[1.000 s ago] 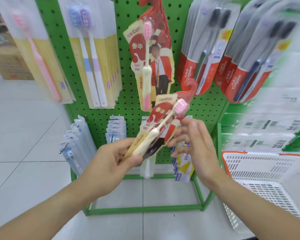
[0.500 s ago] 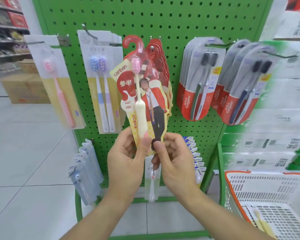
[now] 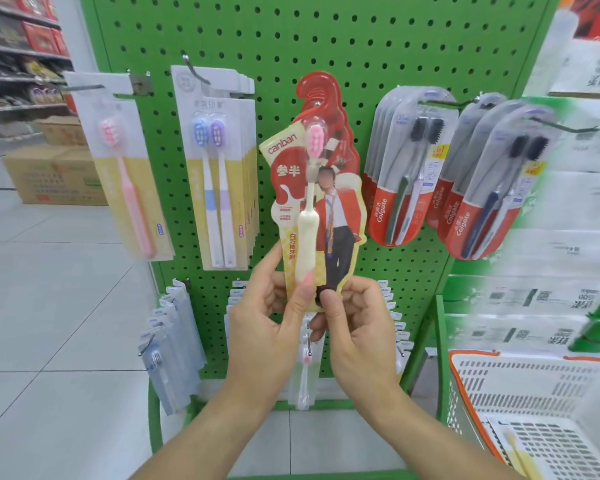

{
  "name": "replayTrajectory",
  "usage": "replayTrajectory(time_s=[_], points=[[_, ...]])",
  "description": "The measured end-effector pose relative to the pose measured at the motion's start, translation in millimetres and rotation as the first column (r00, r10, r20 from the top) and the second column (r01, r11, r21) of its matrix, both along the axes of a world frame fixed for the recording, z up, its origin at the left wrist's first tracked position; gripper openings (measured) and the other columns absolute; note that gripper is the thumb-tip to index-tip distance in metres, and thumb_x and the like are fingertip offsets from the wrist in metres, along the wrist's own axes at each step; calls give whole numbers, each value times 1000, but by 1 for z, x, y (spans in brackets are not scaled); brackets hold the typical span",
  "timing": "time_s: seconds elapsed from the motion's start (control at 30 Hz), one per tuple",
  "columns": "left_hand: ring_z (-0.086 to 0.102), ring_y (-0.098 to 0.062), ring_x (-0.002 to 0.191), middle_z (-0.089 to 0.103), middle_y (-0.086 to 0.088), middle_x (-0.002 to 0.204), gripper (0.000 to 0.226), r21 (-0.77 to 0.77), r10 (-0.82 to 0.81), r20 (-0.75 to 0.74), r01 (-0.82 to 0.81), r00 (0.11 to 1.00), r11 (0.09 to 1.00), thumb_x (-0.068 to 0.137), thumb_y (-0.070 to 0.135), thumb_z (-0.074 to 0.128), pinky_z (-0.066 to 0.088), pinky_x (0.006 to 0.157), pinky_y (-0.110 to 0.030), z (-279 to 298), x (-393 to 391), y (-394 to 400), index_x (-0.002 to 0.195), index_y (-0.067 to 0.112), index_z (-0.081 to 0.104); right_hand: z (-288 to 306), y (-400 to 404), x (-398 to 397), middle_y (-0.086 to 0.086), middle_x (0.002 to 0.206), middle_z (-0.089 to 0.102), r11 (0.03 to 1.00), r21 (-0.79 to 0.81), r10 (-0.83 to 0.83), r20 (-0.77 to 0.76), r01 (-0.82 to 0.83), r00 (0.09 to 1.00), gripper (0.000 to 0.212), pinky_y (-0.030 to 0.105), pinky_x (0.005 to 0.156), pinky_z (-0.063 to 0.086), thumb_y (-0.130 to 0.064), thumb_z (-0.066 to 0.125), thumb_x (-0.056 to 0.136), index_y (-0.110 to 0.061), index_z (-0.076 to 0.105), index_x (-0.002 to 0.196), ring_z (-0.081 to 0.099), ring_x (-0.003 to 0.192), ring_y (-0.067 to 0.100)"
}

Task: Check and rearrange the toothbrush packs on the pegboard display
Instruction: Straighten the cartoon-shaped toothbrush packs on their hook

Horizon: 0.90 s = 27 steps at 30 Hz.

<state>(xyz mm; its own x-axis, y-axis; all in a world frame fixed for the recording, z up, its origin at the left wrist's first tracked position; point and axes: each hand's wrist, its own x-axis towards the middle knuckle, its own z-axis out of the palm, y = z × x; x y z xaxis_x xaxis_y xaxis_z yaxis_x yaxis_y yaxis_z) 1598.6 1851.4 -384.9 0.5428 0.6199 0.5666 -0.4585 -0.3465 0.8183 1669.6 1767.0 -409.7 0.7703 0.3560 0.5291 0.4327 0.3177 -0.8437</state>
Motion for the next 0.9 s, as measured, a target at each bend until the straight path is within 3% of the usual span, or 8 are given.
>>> replayTrajectory(time_s=[0.13,0.27,0.37,0.5,0.57,0.7,0.83,0.9], points=[[66,-9,74,70,2,81,44,-26,16,-39,-17,999,1000,94,25,67,53,69,-21,-5,7,2,136,35,55,-4,1,2,3,75,66,1000,-13,-13,-38,13,999,14,43,53,52,-26,60,95,-16,54,101,60,56,23],[66,-23,75,68,-4,80,40,-5,63,-52,-63,997,998,96,28,66,55,72,-41,-10,14,-2,129,48,53,-6,5,6,7,76,63,996,-46,-76,-21,75,997,8,40,54,48,-30,61,96,-24,57,100,58,61,25],[67,-21,77,69,-3,82,41,-20,81,-49,-82,995,996,96,29,65,56,73,-39,-13,19,-2,130,47,51,-4,6,9,-3,75,65,995,-48,-89,2,89,996,14,37,62,50,-34,60,93,-23,58,102,59,68,23],[68,-17,81,71,0,87,39,-24,105,-94,-108,990,994,99,33,60,56,75,-30,-19,26,2,137,39,51,-7,4,16,4,66,57,980,-182,-77,29,81,997,22,42,56,46,-42,58,94,-22,56,88,52,57,25],[70,-13,84,72,6,89,33,-40,126,-127,-132,984,990,99,37,58,55,77,-29,-23,30,3,132,33,56,-11,3,19,2,68,63,967,-248,-62,6,61,998,23,46,59,51,-42,58,95,-20,55,89,58,55,22],[71,-17,82,72,6,91,27,-171,79,-208,-116,975,978,93,48,62,57,73,-38,-24,34,0,107,26,60,-19,0,29,-6,81,68,952,-283,-118,-1,113,993,7,48,70,56,-30,60,100,-24,58,98,65,70,21],[70,-18,65,70,-9,89,37,-382,-29,-308,-95,951,919,94,48,60,57,53,-38,-26,37,-4,104,12,56,3,-18,51,2,77,65,925,-131,-368,-70,357,927,9,35,63,52,-14,57,100,-20,59,92,62,65,19],[66,-19,56,70,-14,88,38,-456,-143,-402,-62,905,888,99,46,53,52,44,-33,-30,41,-14,104,8,56,13,-29,73,3,82,65,887,-55,-462,-164,459,872,9,38,68,53,-15,60,97,-23,57,94,61,69,16]])
